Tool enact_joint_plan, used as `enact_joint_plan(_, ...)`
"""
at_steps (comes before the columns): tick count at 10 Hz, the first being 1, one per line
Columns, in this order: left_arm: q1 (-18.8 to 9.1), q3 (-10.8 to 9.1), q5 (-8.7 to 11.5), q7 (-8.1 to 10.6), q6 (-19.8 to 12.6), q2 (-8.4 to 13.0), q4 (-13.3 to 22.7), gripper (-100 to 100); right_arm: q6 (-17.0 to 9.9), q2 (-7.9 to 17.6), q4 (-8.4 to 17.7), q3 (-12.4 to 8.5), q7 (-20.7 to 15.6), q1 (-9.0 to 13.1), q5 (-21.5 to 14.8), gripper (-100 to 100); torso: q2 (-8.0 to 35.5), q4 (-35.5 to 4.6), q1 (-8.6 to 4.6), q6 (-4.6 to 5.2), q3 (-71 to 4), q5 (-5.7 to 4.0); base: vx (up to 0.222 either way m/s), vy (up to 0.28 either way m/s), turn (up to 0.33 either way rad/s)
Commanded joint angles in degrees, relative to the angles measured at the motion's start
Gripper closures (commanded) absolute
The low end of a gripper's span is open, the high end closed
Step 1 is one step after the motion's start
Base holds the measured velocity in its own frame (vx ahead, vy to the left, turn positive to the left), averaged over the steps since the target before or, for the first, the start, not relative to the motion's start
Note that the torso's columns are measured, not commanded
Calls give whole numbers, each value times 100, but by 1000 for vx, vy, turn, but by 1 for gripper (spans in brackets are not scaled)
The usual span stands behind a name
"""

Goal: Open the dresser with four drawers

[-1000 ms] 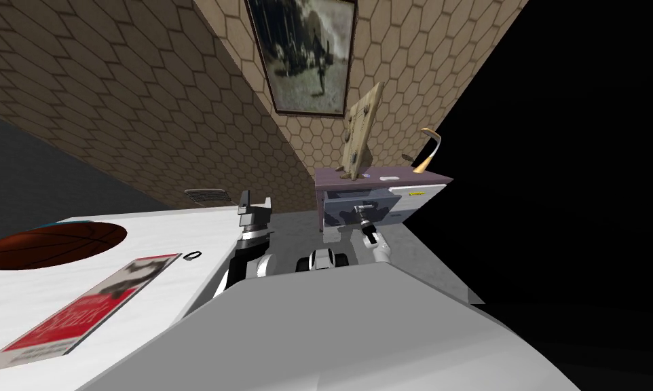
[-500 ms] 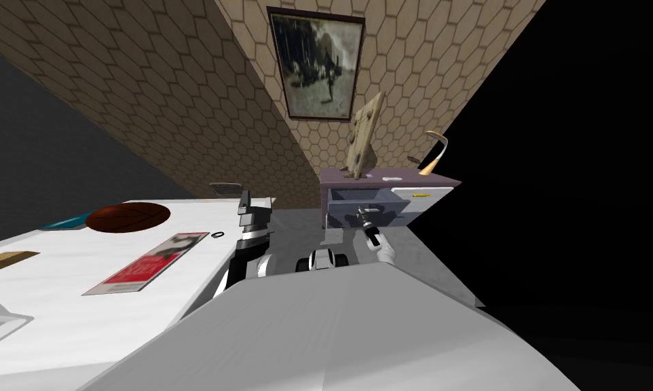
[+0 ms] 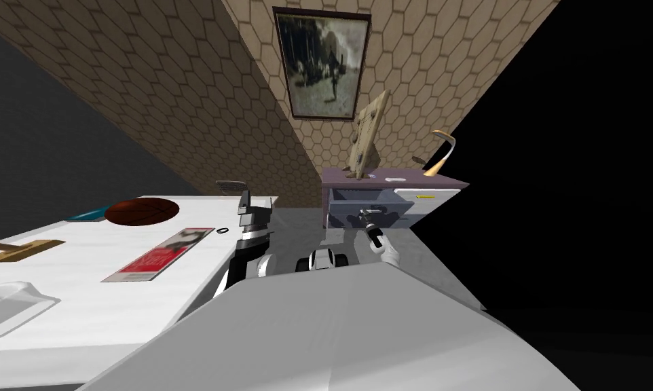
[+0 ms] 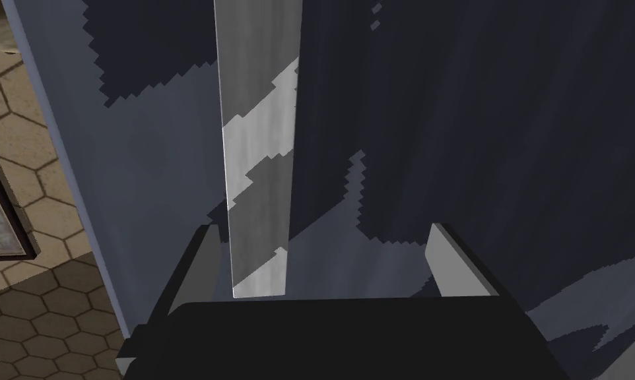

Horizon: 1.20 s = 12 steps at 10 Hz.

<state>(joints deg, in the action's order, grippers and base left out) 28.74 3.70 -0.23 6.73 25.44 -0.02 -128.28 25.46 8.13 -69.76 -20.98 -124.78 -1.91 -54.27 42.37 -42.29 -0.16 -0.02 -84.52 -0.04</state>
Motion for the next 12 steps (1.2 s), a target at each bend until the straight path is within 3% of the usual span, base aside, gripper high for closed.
enact_joint_plan(1,-1,0,0,0,0,0,0,0,-507,123,-136,72,459,-215,-263,-100,7,-3,4,-5,6,-2,-40,-39,262)
enact_joint_plan(3,1,0,0,0,0,0,0,0,-629,123,-136,72,812,-215,-263,-100,-31,18,5,18,-17,-3,-5,3,13)
enact_joint_plan(4,2,0,0,0,0,0,0,0,-920,400,-398,232,1015,-485,-566,-100,-43,21,-10,25,-24,-5,-48,-23,350)
enact_joint_plan(5,0,0,0,0,0,0,0,0,-1001,400,-398,232,1128,-573,-680,-100,-33,27,-29,1,-17,-23,-68,-56,425)
enact_joint_plan(7,1,0,0,0,0,0,0,0,-1374,400,-398,232,1555,-573,-680,-100,-54,47,-24,15,-26,-34,-24,-11,84)
enact_joint_plan(8,2,0,0,0,0,0,0,0,-1374,400,-398,232,1678,-573,-680,-100,-64,56,-42,42,-34,-36,1,22,-40)
enact_joint_plan(9,2,-1,0,0,0,0,0,0,-1582,676,-660,391,1863,-811,-963,-100,-62,52,-56,41,-33,-37,-62,-23,339)
enact_joint_plan(10,0,0,0,0,0,0,0,0,-1752,676,-660,391,2095,-931,-1097,-100,-35,40,-67,17,-18,-42,-77,-47,429)
enact_joint_plan(12,1,-1,0,0,0,0,0,0,-2119,676,-660,391,2539,-931,-1097,-100,-62,58,-52,26,-28,-53,-23,-13,94)
